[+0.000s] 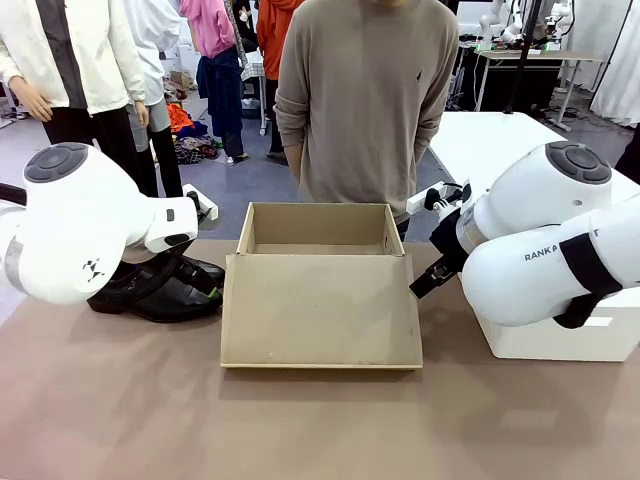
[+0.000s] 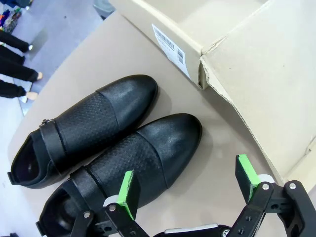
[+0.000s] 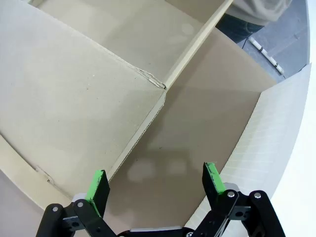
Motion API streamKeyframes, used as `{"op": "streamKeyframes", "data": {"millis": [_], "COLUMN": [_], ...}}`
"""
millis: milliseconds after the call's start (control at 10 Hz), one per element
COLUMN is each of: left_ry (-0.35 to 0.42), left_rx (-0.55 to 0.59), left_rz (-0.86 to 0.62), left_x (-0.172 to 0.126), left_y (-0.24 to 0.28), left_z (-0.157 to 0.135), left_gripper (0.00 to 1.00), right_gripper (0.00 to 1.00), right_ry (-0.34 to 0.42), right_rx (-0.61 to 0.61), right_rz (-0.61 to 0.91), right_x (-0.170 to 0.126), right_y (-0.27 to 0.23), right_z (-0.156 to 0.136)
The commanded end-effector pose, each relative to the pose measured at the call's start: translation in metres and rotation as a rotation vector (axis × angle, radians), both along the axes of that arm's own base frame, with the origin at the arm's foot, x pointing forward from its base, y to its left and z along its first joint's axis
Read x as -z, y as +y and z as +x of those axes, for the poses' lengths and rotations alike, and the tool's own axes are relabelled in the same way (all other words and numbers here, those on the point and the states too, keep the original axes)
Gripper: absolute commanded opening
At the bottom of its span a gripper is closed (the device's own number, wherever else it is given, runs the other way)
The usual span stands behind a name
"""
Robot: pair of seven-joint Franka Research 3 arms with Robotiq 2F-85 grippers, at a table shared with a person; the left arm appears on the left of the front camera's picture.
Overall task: Pack the shoes into the box.
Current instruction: Place one shoe of the Shoes into the Shoes Box.
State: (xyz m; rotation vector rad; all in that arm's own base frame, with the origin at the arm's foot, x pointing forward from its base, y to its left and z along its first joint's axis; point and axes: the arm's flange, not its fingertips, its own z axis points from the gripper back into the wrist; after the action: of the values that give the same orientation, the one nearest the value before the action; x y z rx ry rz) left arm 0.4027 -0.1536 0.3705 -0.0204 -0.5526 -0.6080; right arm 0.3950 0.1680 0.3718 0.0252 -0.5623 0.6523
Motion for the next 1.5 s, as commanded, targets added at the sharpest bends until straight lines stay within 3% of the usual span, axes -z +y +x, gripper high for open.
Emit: {"op": "streamKeyframes", "data": {"millis": [0, 1400], "left_ry": [0.0, 0.0], "left_rx": [-0.002, -0.002], "left_rz": [-0.001, -0.001], "left_x": [0.0, 0.0], "left_y": [0.001, 0.001], "left_z": [0.0004, 0.0004], "left_gripper": [1.0, 1.0], "right_gripper": [1.0, 1.0], "right_ry": [0.0, 0.0], "right_rx": [0.0, 0.0], "right_rz": [0.0, 0.0], "right_x": [0.0, 0.0], "right_y": [-0.0001, -0.0001], "right_z": [0.0, 0.0]}}
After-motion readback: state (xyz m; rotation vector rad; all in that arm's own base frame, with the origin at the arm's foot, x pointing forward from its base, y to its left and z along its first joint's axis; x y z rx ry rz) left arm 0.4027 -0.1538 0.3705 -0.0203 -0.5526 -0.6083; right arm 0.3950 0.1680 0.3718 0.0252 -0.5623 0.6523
